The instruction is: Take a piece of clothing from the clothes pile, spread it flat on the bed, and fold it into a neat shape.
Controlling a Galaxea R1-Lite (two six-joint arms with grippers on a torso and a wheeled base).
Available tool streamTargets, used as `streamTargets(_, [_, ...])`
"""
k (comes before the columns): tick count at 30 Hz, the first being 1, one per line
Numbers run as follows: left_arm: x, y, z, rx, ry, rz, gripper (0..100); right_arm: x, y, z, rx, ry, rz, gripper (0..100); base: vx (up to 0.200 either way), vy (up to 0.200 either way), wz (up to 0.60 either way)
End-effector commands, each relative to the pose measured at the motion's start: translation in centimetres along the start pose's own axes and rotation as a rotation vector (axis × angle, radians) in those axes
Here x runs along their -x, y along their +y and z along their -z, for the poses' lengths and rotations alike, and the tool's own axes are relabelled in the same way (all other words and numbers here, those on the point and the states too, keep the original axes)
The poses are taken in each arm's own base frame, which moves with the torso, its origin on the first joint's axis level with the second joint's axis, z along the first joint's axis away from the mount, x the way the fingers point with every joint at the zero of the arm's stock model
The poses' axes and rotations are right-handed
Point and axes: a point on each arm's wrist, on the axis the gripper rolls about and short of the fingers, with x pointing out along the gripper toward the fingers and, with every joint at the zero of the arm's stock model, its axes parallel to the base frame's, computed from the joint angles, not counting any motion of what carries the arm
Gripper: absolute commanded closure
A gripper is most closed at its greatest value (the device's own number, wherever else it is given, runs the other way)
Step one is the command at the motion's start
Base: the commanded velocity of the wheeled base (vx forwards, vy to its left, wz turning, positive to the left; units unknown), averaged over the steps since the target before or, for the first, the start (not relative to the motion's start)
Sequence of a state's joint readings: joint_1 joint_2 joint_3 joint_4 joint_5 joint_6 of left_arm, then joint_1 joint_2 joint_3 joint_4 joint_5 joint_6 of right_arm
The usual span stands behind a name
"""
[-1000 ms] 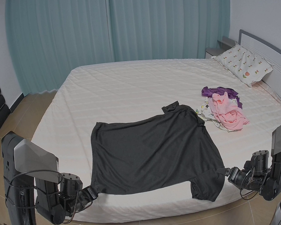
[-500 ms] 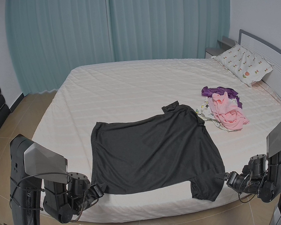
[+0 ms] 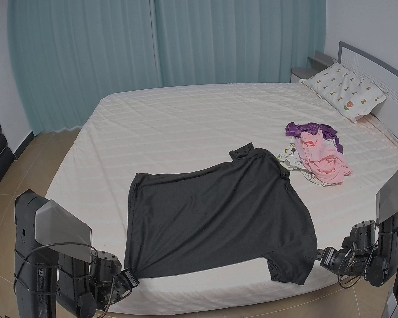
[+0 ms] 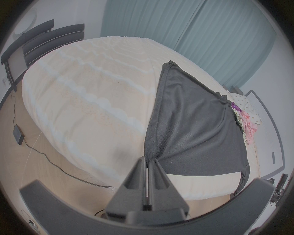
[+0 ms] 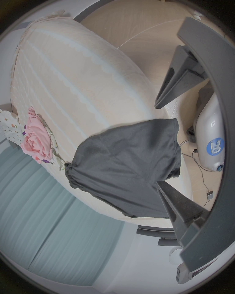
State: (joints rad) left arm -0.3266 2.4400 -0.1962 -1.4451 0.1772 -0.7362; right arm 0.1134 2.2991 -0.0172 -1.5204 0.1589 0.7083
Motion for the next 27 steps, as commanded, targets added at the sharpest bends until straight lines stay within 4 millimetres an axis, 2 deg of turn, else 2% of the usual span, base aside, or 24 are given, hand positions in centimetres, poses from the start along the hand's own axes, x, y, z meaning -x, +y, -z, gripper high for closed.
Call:
streamTargets(1, [1.0, 0.8, 0.1, 0.01, 0.004, -0.014, 100, 0.0, -0.9, 0.6, 0.004, 0.045, 0.044, 0, 0.0, 0.0, 0.0])
streamTargets(14, [1.0, 0.7, 0.4, 0.014, -0.011, 0.021, 100, -1.1, -1.7, 0.7, 0.058, 0.079, 0.025, 0, 0.0, 0.0, 0.0])
streamTargets(20, [1.0, 0.6, 0.4, 0.016, -0.011, 0.023, 100, -1.6, -1.1, -0.1, 0.102, 0.023, -0.011, 0, 0.0, 0.0, 0.0])
streamTargets(27, [1.0, 0.5, 0.3, 0.037, -0.012, 0.028, 100, -3.2, -0.7, -1.9, 0.11, -0.051, -0.05, 0, 0.0, 0.0, 0.0])
